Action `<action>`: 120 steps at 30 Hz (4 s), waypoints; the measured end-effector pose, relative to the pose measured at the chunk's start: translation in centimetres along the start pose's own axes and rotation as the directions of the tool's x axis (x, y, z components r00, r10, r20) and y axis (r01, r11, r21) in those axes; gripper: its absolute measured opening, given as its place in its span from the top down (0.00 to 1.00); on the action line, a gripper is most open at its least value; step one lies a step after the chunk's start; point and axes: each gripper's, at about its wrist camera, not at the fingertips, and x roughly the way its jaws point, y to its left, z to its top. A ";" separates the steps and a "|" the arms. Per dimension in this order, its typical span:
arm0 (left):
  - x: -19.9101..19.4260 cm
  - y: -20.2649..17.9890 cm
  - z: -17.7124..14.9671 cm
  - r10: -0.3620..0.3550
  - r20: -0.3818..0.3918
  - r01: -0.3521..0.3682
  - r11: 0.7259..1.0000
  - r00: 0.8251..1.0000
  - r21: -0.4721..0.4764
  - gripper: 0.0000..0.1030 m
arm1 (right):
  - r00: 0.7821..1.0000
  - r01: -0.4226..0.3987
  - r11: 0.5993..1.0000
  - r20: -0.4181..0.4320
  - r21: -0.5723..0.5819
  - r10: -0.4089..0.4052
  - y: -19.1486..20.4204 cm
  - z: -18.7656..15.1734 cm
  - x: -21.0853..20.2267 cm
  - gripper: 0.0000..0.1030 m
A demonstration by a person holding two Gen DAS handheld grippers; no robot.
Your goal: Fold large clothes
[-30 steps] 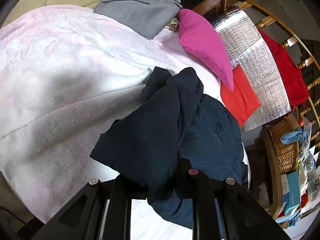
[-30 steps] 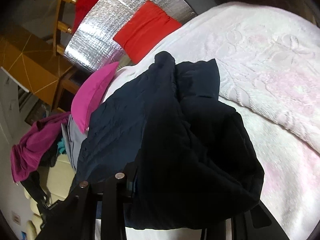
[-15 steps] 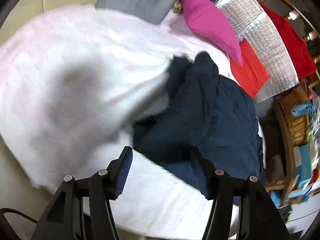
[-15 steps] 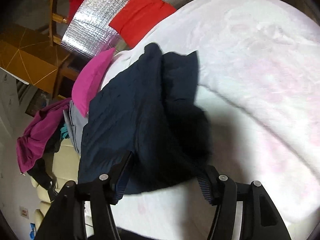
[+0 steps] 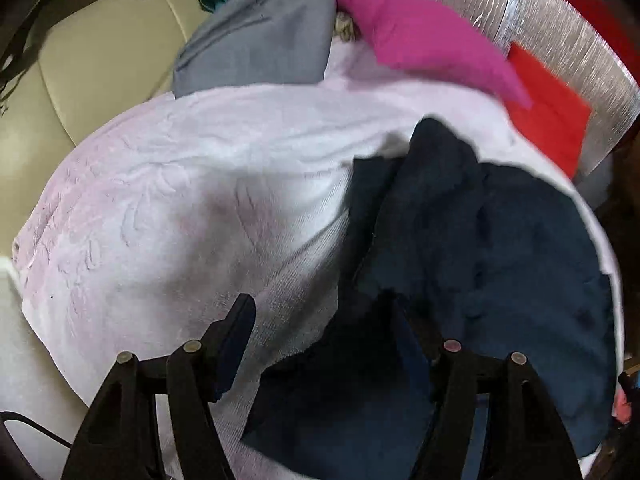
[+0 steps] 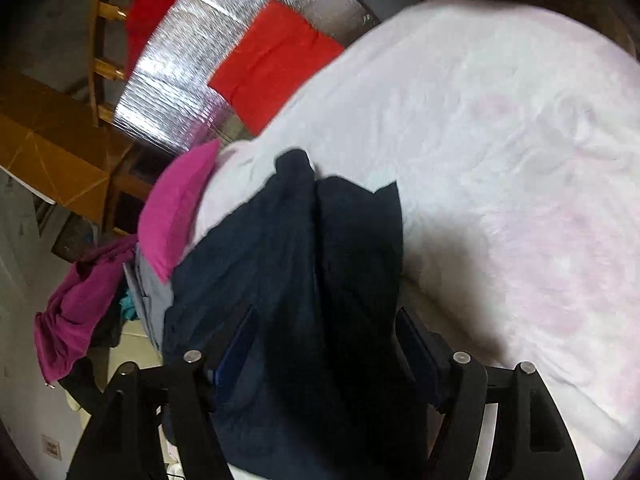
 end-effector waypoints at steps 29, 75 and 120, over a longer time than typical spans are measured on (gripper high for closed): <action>-3.0 -4.7 -1.6 0.196 0.282 -0.271 0.928 0.939 0.255 0.23 | 0.989 0.120 0.976 0.107 -0.180 -0.102 5.9 1.8 4.1 0.50; -11.1 -6.0 -9.3 0.055 0.318 -0.149 0.949 0.947 0.277 0.18 | 0.968 0.231 0.885 0.191 -0.406 -0.165 10.0 -12.2 -4.7 0.30; -41.2 -3.4 -21.9 -0.051 0.657 -0.133 0.965 0.752 0.228 0.00 | 0.922 0.290 0.763 0.383 -0.577 -0.060 21.7 -28.2 -28.1 0.21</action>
